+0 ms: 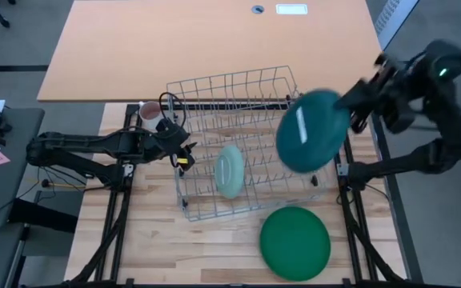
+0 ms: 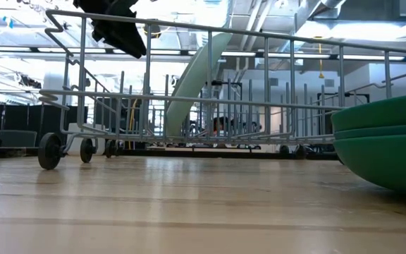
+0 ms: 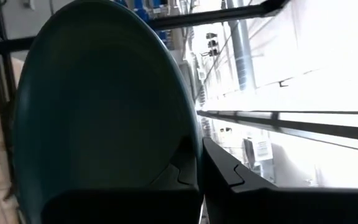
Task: Sort dishes
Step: Put the dark blue plate in the dish rack
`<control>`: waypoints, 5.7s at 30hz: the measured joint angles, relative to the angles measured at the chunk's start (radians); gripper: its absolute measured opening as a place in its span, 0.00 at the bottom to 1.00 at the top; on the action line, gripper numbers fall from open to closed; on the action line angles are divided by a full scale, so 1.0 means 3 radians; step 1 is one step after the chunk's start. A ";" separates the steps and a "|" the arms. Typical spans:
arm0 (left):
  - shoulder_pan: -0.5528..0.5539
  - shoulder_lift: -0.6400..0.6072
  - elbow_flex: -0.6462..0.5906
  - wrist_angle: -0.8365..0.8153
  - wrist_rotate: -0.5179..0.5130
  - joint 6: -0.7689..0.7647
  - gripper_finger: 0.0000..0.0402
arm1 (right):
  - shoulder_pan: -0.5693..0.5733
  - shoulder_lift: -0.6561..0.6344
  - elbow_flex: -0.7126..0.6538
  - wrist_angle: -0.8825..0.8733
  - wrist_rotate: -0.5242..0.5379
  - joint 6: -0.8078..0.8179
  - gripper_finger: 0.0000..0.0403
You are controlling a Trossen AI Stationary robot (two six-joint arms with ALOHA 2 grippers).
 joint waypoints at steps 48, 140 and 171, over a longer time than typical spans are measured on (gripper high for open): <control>-0.0025 0.0000 0.0000 0.0004 -0.0031 0.0175 0.43 | -0.0822 0.0401 -0.1355 -0.2119 -0.1430 -0.3183 0.00; -0.0025 0.0001 0.0000 0.0015 -0.0078 0.0227 0.43 | -0.1139 0.0725 -0.2302 -0.1310 -0.0648 -0.1634 0.08; -0.0025 0.0001 0.0000 0.0014 -0.0075 0.0264 0.43 | -0.1159 0.0722 -0.2308 -0.1131 -0.0383 -0.1025 0.18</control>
